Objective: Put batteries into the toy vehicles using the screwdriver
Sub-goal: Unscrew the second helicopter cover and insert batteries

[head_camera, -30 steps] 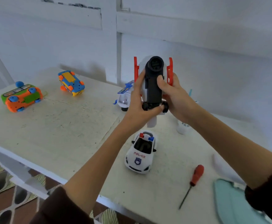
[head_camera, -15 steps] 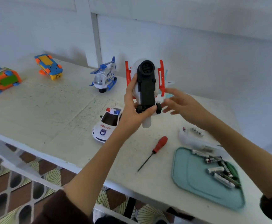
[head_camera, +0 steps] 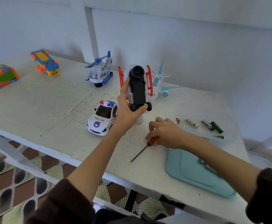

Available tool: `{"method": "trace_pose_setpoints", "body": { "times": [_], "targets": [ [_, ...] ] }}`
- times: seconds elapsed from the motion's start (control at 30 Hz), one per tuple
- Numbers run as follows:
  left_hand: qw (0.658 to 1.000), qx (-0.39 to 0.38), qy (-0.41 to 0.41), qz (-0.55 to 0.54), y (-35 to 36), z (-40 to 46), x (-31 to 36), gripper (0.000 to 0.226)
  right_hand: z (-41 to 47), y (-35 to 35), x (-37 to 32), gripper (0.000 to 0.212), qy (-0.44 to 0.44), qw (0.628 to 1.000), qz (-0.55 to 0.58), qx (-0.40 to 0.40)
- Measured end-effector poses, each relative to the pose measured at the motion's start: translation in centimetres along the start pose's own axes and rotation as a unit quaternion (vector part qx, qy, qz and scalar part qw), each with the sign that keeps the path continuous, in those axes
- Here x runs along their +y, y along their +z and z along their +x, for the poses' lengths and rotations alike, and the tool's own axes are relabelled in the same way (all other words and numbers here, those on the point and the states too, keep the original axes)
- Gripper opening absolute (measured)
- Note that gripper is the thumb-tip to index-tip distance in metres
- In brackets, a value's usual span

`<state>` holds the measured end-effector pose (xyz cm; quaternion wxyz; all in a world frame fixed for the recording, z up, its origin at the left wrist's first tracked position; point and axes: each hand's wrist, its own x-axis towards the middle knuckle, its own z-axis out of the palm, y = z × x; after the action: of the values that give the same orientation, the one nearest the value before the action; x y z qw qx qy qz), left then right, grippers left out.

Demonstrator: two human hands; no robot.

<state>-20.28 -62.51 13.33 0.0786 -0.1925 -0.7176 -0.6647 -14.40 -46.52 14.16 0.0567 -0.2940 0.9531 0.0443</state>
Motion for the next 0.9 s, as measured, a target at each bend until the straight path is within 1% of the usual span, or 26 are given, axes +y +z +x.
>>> {"method": "trace_pose_setpoints", "body": {
  "times": [0.1, 0.23, 0.3, 0.37, 0.4, 0.53, 0.57, 0.63, 0.7, 0.73, 0.8, 0.9],
  "targets": [
    [1.0, -0.002, 0.0, 0.006, 0.0, 0.0, 0.1, 0.091, 0.0, 0.6, 0.2, 0.025, 0.005, 0.999, 0.034, 0.032],
    [1.0, -0.013, -0.005, 0.007, -0.2, 0.1, -0.2, 0.091, -0.4, 0.7, 0.4, 0.018, 0.004, 0.997, 0.066, 0.046],
    [1.0, -0.02, -0.004, 0.007, -0.2, 0.1, -0.3, 0.091, -1.1, 0.1, 0.5, 0.016, 0.005, 0.99, 0.135, 0.046],
    [1.0, -0.024, -0.007, 0.011, -0.1, 0.1, -0.4, 0.092, -2.0, -1.5, 0.5, 0.012, 0.014, 0.964, 0.259, 0.056],
    [1.0, -0.029, -0.005, 0.01, -0.1, 0.2, -0.4, 0.092, -2.4, -2.5, 0.5, 0.012, 0.019, 0.95, 0.304, 0.071],
    [0.999, -0.051, 0.003, 0.008, 0.0, 0.5, -0.7, 0.094, -3.6, -6.1, 0.4, 0.01, 0.048, 0.905, 0.398, 0.142],
    [0.999, -0.052, -0.006, 0.01, 0.0, 0.4, -0.7, 0.096, -3.8, -6.8, 0.5, 0.008, 0.056, 0.901, 0.399, 0.161],
    [0.998, -0.051, -0.02, 0.013, 0.1, 0.4, -0.7, 0.099, -4.2, -7.8, 0.6, 0.005, 0.066, 0.9, 0.367, 0.227],
    [0.999, -0.048, -0.018, 0.017, 0.0, 0.4, -0.9, 0.099, -4.5, -8.4, 0.8, 0.007, 0.075, 0.887, 0.341, 0.301],
    [0.999, -0.049, -0.016, 0.016, 0.0, 0.4, -1.0, 0.098, -4.6, -8.6, 0.9, 0.009, 0.08, 0.879, 0.339, 0.324],
    [0.999, -0.045, -0.013, 0.017, -0.1, 0.5, -1.0, 0.097, -4.6, -8.7, 1.0, 0.011, 0.089, 0.879, 0.326, 0.337],
    [0.999, -0.041, -0.013, 0.018, -0.2, 0.4, -1.0, 0.096, -4.3, -8.3, 1.2, 0.015, 0.111, 0.904, 0.261, 0.319]
  ]
}}
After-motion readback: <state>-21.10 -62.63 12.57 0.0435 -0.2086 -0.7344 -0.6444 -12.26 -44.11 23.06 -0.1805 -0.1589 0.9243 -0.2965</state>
